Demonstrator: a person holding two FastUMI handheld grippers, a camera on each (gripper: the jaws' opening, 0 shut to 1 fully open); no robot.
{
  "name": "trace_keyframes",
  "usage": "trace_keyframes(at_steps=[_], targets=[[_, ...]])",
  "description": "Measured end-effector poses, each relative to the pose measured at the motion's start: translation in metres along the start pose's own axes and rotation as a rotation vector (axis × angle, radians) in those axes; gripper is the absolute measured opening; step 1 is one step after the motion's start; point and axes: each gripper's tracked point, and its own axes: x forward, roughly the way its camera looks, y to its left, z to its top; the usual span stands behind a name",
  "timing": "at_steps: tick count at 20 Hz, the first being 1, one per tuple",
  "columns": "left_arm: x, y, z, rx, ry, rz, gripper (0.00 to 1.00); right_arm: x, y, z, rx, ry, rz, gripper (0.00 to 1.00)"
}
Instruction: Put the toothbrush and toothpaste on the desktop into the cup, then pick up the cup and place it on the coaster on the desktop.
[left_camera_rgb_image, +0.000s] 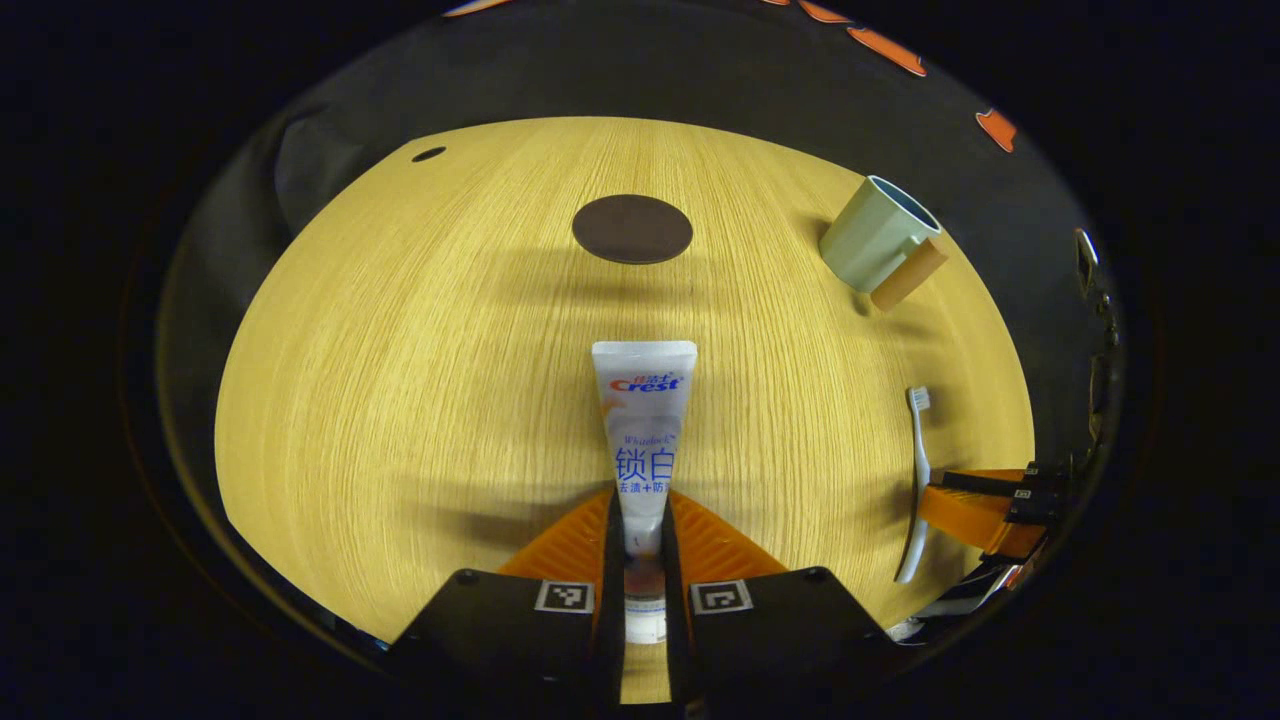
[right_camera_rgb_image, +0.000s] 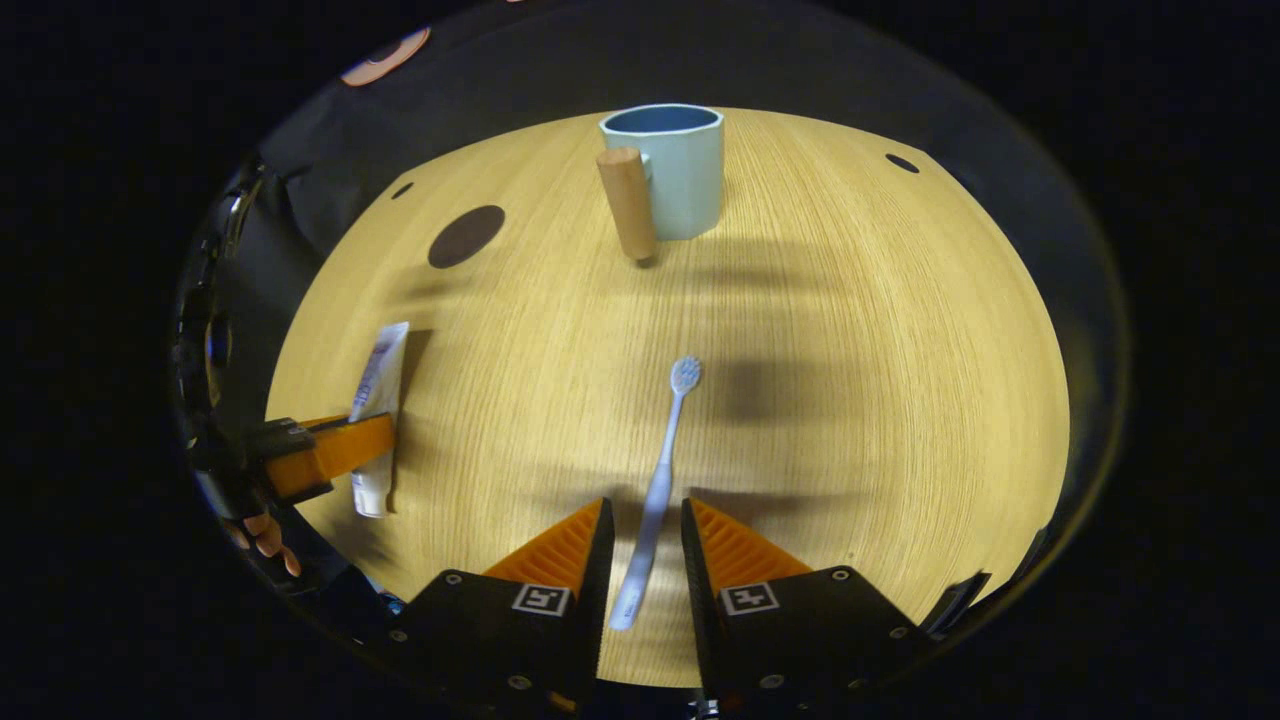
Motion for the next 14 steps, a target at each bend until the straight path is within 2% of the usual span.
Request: trace_keyframes(at_steps=[1, 2, 3, 4, 5, 10, 14], targets=[[0.002, -0.004, 0.01, -0.002, -0.003, -0.012, 0.22, 0.004, -0.001, 0.0, 0.008, 0.011, -0.007, 0.37], [-0.008, 0.018, -0.031, 0.001, -0.004, -0.021, 0.21, 0.003, 0.002, 0.003, 0.017, 0.009, -0.005, 0.3], [0.008, -0.001, 0.001, 0.004, -0.014, -0.024, 0.22, 0.004, 0.003, 0.005, 0.024, 0.01, 0.003, 0.29], [-0.001, -0.001, 0.007, 0.009, -0.018, -0.027, 0.21, 0.005, 0.003, 0.006, 0.029, 0.015, 0.003, 0.26], [0.0, 0.0, 0.007, 0.012, -0.023, -0.029, 0.22, 0.006, 0.002, 0.008, 0.029, 0.015, 0.002, 0.26], [-0.003, 0.001, 0.007, 0.015, -0.034, -0.042, 0.21, 0.007, 0.004, 0.013, -0.005, -0.021, -0.002, 0.11], [-0.003, 0.003, 0.008, 0.015, -0.052, -0.054, 0.19, 0.009, 0.006, 0.021, 0.012, -0.068, 0.008, 0.08]])
